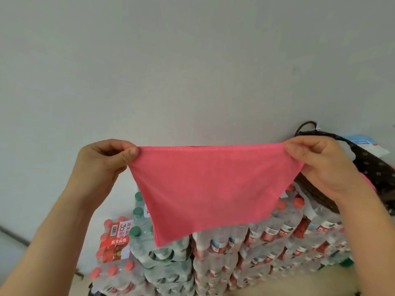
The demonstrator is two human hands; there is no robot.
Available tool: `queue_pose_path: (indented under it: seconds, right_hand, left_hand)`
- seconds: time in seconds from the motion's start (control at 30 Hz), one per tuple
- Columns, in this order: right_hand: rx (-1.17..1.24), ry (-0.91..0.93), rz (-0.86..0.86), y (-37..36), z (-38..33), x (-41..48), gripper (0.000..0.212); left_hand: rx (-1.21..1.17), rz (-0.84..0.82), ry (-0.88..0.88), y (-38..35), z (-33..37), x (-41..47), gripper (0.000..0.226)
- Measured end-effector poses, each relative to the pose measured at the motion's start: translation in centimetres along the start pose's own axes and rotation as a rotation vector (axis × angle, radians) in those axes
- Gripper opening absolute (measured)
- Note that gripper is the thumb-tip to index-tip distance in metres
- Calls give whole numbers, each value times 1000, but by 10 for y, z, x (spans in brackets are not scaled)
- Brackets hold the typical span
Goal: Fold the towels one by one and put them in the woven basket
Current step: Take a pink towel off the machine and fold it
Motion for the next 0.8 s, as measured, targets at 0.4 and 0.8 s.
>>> queue_pose_path:
  seconds: [0.4,0.8]
  right_hand:
    - [-397,-342,68,27,87,78,19]
    - [-306,125,333,45,12,155,19]
  left_hand:
    - [501,-16,269,-13,-97,38,9]
    - [343,369,-178,-24,-48,91,22]
Point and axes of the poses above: each hand's wrist, its own x-axis towards the middle knuckle, its own y-axis out of the back of the hand, z = x × y, the point moved 7 cm from there along x, towards the middle knuckle, and after that the axes turned 6 degrees about -y, right-handed, at the moved point
